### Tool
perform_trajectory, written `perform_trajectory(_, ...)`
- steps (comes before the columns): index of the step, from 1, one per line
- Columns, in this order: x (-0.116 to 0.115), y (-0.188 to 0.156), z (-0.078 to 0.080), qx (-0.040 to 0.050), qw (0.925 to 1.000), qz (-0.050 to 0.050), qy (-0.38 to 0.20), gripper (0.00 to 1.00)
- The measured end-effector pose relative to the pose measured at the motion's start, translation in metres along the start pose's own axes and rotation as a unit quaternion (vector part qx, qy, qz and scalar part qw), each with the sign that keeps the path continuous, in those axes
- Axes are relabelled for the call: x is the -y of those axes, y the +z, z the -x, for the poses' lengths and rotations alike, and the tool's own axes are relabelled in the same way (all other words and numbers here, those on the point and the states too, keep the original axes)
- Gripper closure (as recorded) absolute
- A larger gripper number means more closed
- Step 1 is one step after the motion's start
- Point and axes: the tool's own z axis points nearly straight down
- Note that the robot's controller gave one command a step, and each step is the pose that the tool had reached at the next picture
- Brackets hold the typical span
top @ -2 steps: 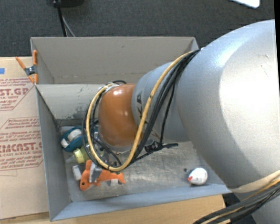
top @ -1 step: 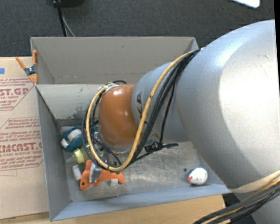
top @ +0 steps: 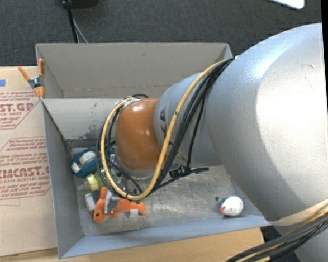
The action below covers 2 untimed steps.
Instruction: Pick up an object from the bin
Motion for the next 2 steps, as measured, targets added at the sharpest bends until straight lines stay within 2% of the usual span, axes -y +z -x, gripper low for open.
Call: perform_trajectory(2,0.0,0.0,0.0,0.0,1.0,0.0,0.0,1.0)
